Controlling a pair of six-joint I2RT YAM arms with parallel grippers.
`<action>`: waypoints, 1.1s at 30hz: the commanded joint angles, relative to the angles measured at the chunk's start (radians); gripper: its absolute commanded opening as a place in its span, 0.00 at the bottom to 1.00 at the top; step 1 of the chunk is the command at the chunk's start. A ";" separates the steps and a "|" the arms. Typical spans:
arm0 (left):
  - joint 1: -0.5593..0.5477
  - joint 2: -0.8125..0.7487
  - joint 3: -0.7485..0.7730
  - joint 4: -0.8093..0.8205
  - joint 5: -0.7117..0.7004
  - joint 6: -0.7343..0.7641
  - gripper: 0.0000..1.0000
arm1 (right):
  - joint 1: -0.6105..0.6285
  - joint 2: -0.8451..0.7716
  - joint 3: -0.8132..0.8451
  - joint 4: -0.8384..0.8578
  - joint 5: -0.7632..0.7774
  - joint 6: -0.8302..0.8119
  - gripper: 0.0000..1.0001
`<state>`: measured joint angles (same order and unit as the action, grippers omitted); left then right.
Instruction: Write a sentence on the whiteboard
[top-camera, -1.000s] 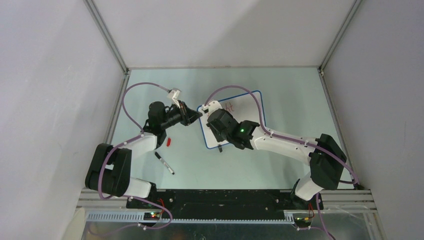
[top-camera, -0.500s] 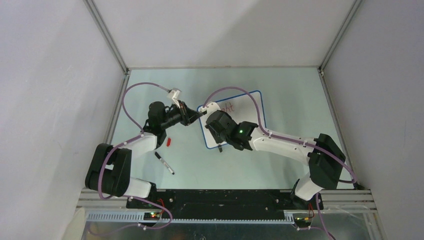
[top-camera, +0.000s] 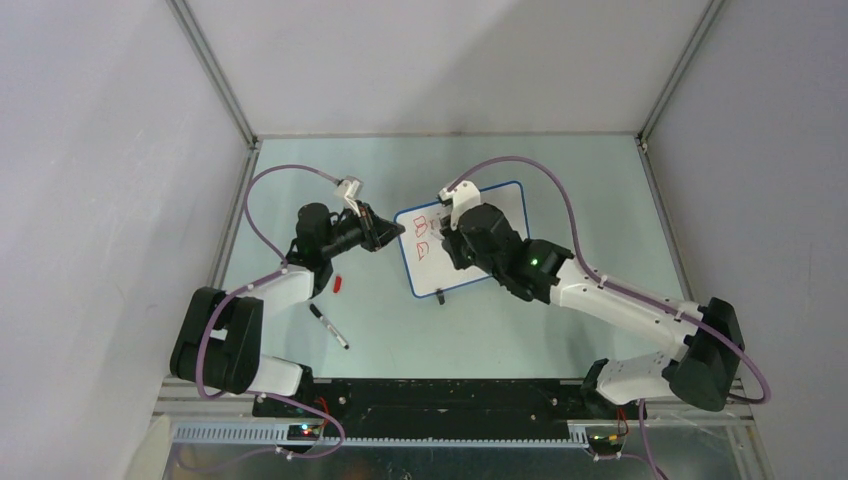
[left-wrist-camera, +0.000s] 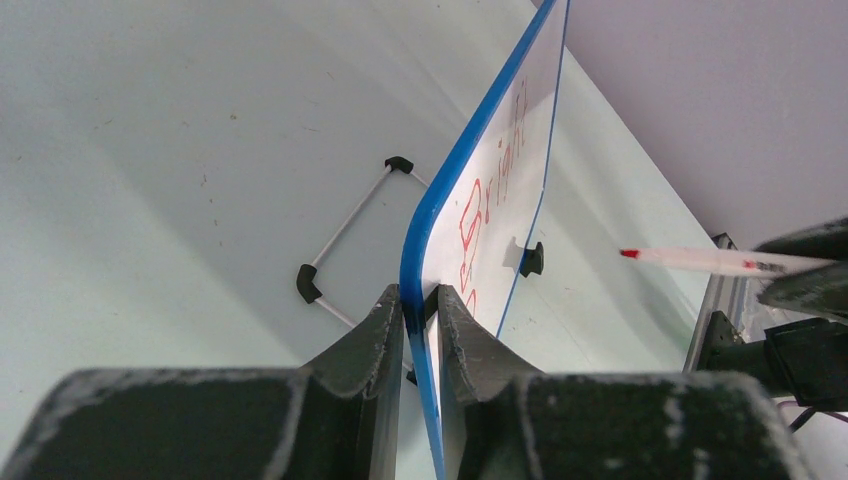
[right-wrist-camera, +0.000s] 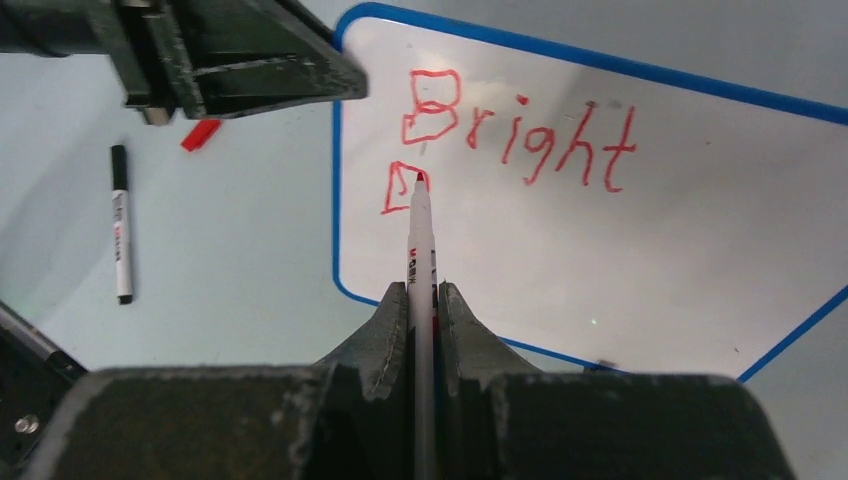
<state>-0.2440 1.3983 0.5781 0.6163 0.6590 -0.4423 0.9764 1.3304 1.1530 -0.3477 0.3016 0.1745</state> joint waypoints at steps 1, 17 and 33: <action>-0.004 -0.027 0.012 -0.007 0.001 0.036 0.19 | -0.024 0.007 -0.054 0.058 0.007 -0.028 0.00; -0.005 -0.028 0.012 -0.009 -0.001 0.037 0.20 | 0.016 0.005 -0.159 0.201 0.084 -0.055 0.00; -0.005 -0.029 0.013 -0.018 -0.004 0.044 0.20 | 0.015 0.050 -0.148 0.207 0.079 -0.056 0.00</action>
<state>-0.2462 1.3712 0.5774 0.5770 0.6567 -0.4328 0.9874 1.3693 0.9874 -0.1738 0.3626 0.1261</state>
